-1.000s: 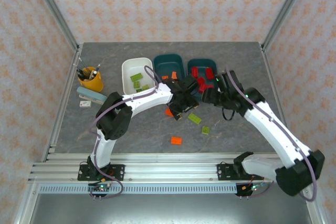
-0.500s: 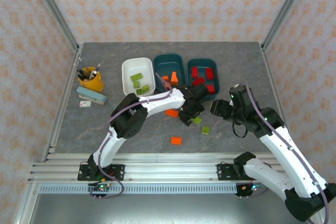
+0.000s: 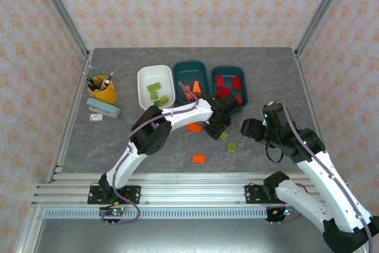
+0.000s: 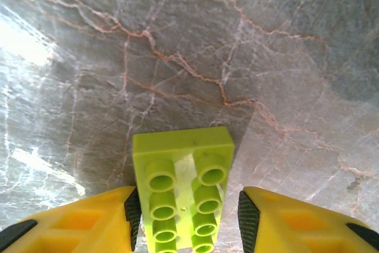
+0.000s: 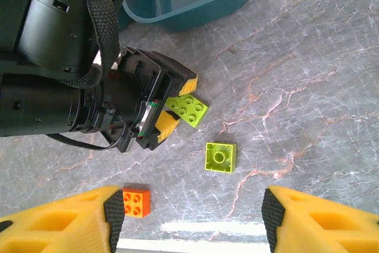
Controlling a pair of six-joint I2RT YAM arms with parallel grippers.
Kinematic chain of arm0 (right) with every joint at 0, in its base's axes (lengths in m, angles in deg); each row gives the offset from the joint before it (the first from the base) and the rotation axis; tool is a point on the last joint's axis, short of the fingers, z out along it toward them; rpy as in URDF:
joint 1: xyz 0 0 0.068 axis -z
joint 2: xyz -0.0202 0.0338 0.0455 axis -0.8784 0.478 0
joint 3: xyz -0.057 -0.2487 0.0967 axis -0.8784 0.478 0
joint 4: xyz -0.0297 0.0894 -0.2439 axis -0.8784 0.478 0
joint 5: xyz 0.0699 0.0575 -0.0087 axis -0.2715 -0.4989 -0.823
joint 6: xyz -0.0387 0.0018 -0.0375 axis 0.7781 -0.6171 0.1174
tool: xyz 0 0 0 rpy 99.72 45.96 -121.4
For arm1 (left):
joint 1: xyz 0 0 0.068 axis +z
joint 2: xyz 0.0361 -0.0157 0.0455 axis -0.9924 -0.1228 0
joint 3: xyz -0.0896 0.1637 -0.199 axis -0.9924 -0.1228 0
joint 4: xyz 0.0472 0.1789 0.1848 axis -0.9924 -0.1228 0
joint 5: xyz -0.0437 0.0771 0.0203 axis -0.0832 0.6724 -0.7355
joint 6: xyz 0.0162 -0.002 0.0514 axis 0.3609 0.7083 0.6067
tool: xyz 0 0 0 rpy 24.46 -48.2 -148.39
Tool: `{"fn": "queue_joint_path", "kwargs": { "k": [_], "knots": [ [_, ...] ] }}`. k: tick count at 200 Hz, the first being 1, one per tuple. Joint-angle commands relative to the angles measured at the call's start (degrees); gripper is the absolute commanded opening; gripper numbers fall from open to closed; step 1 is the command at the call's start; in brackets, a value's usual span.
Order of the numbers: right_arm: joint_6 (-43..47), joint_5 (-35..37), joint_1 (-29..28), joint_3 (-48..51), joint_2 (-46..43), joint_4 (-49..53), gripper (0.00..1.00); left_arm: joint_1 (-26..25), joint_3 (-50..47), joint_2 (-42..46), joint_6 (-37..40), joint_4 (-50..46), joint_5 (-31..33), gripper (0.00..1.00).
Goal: Sort the legos into containers by color
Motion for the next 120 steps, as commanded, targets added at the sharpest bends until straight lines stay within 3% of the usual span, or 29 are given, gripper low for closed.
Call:
{"fn": "queue_joint_path", "kwargs": {
  "k": [1, 67, 120],
  "knots": [
    [-0.74, -0.06, -0.18, 0.88, -0.42, 0.63, 0.65, -0.23, 2.17, -1.16, -1.26, -5.57, 2.87, 0.47],
    [-0.81, -0.05, -0.16, 1.62, 0.19, -0.39, 0.65, -0.31, 8.93, -6.03, -0.03, -15.51, 3.35, 0.40],
    [-0.49, 0.24, -0.17, 1.59, 0.10, -0.11, 0.65, -0.67, 8.18, -7.91, -0.06, -13.98, 2.93, 0.50]
  ]
}}
